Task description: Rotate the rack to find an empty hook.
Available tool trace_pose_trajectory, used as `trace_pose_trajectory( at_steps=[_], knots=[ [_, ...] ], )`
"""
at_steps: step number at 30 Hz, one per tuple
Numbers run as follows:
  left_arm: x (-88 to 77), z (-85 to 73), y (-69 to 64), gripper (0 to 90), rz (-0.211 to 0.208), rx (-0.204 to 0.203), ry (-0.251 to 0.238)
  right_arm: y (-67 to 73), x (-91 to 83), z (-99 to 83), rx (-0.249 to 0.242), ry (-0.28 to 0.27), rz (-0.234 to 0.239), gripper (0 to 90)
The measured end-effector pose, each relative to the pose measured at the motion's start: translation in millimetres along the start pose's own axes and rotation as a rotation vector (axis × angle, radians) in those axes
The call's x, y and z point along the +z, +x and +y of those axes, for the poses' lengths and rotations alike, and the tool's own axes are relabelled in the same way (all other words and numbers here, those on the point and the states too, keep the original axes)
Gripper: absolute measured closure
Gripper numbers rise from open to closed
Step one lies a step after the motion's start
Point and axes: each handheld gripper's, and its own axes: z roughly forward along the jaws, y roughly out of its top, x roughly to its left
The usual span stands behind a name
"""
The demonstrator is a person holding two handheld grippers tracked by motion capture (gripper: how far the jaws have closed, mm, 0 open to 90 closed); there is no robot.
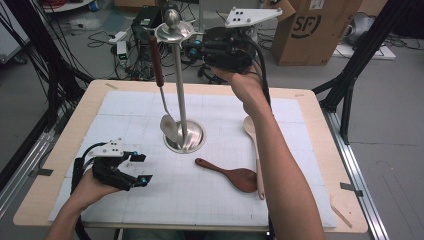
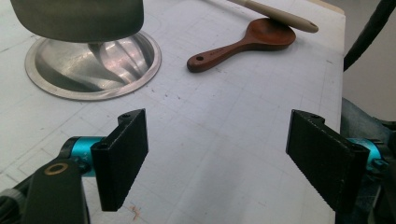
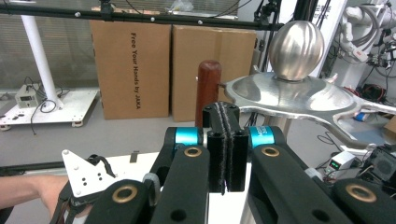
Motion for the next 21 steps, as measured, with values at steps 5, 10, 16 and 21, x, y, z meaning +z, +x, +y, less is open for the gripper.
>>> trace_pose_trajectory(
  at_steps=[5, 10, 16, 21],
  knots=[
    [-0.3, 0.0, 0.0, 21.3, 0.003, -0.005, -0.005, 2.0, 3.3, 0.6, -0.006, 0.004, 0.005, 90.0],
    [0.0, 0.0, -0.2, 21.1, 0.005, -0.009, -0.006, 4.1, 7.4, 0.8, -0.008, 0.004, 0.006, 90.0],
    [-0.6, -0.1, 0.5, 20.5, 0.006, -0.010, -0.009, 6.4, 14.2, 1.8, -0.012, 0.004, 0.009, 90.0],
    [-0.7, -0.1, 0.3, 19.9, 0.008, -0.013, -0.009, 8.1, 18.4, 2.3, -0.012, 0.002, 0.009, 90.0]
  ],
)
